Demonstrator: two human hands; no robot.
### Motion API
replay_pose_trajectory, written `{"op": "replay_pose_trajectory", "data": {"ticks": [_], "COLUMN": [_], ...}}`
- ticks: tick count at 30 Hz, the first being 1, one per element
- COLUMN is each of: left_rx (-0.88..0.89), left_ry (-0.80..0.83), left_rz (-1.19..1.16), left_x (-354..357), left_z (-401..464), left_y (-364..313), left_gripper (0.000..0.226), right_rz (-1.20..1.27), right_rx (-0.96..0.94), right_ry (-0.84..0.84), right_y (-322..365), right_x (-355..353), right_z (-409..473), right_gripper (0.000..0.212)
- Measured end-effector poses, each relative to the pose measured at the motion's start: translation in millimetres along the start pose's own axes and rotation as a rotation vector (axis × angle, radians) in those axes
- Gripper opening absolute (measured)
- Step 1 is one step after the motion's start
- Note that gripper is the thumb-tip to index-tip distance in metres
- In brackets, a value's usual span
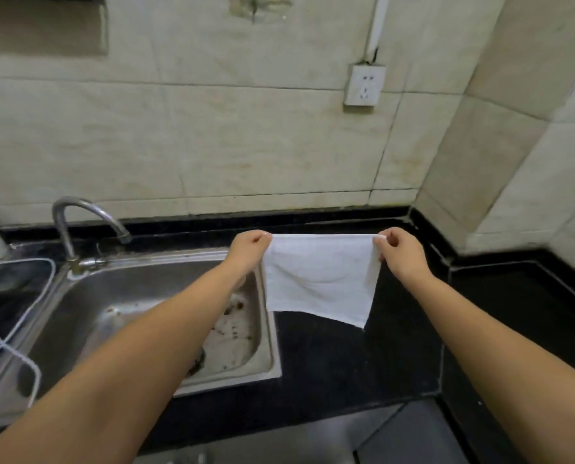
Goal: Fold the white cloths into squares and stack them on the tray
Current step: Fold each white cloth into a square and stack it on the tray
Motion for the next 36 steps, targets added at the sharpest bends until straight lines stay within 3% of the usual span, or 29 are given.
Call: {"op": "replay_pose_trajectory", "data": {"ticks": [6, 10, 15, 21, 24, 29, 33, 36], "left_rx": [-0.050, -0.084, -0.264, -0.510, -0.568, -0.458, -0.264, -0.189], "left_ry": [-0.054, -0.006, 0.275, 0.594, 0.689, 0.529, 0.319, 0.267], "left_rz": [-0.047, -0.081, -0.098, 0.177, 0.236, 0.232, 0.378, 0.532], "left_x": [102.4, 147.6, 193.4, 213.2, 218.6, 215.1, 212.7, 216.4], "left_z": [49.5, 65.1, 50.0, 5.7, -2.6, 39.3, 83.4, 100.3], "left_y": [-25.5, -30.2, 10.7, 95.5, 118.3, 116.8, 107.4, 108.0], "left_gripper": [0.014, 0.020, 0.015, 0.019, 0.020, 0.016, 0.014, 0.010], "right_rz": [0.079, 0.062, 0.082, 0.018, -0.035, -0.102, -0.239, -0.323], "right_rx": [0.078, 0.098, 0.181, 0.412, 0.504, 0.468, 0.451, 0.479], "right_ry": [0.014, 0.030, 0.152, 0.556, 0.661, 0.498, 0.369, 0.348], "right_y": [-67.5, -105.7, -169.4, -245.5, -266.0, -260.8, -262.3, -273.2], "right_x": [-57.9, -81.6, -80.5, -33.9, -18.8, -9.2, 2.9, 14.9], "right_z": [78.9, 101.1, 93.0, 28.3, 8.9, 50.2, 88.2, 103.0], "right_gripper": [0.012, 0.008, 0.016, 0.010, 0.007, 0.008, 0.010, 0.007]}}
Point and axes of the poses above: each hand's wrist, its own z-axis towards the middle knuckle, its own x-axis out of the palm, y = z × x, the point moved 9 cm from there along z, towards the middle knuckle
